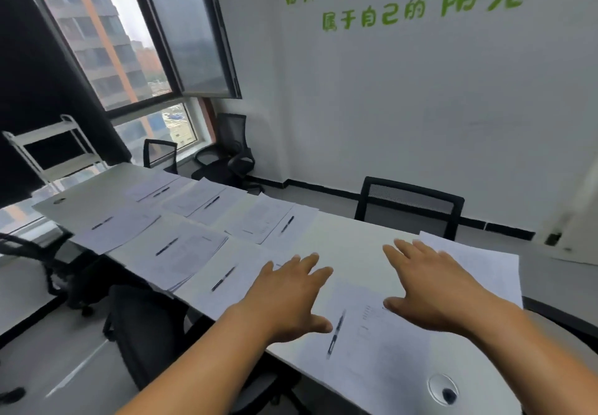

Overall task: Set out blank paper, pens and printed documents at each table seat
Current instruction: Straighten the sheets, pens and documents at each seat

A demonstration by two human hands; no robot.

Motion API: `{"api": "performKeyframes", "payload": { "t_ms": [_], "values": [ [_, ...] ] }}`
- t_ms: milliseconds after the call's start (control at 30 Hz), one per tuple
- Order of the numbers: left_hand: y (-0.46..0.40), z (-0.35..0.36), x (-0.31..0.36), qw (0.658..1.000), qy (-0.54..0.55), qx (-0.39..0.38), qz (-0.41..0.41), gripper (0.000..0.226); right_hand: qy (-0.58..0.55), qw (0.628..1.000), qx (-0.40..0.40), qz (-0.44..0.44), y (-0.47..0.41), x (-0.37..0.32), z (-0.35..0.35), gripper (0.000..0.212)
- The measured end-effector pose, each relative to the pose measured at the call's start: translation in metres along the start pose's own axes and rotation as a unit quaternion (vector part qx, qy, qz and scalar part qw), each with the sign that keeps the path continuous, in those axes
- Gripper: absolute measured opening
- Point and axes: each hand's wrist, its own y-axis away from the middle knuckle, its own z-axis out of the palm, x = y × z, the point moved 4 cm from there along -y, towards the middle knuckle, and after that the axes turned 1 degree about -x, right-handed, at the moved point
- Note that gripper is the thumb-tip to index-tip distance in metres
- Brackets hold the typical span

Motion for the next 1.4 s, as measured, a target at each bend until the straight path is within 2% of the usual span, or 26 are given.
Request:
{"api": "performKeyframes", "payload": {
  "t_ms": [367, 567, 900, 1100, 1400],
  "values": [
    [-0.106, 0.052, -0.028, 0.991, -0.006, -0.095, 0.090, 0.100, -0.040, 0.990, -0.112, 0.073, -0.064, 0.029, 0.083, 0.097],
    [-0.166, 0.111, -0.038, 0.974, -0.017, -0.156, 0.164, 0.101, -0.066, 0.976, -0.168, 0.121, -0.087, 0.030, 0.148, 0.094],
    [-0.216, 0.184, -0.042, 0.948, -0.036, -0.187, 0.253, 0.100, -0.092, 0.963, -0.195, 0.164, -0.108, 0.011, 0.215, 0.095],
    [-0.227, 0.209, -0.044, 0.940, -0.047, -0.202, 0.272, 0.100, -0.098, 0.961, -0.192, 0.175, -0.121, 0.004, 0.243, 0.097],
    [-0.238, 0.245, -0.049, 0.942, -0.055, -0.213, 0.254, 0.111, -0.092, 0.958, -0.206, 0.175, -0.129, 0.004, 0.276, 0.106]
  ]
}}
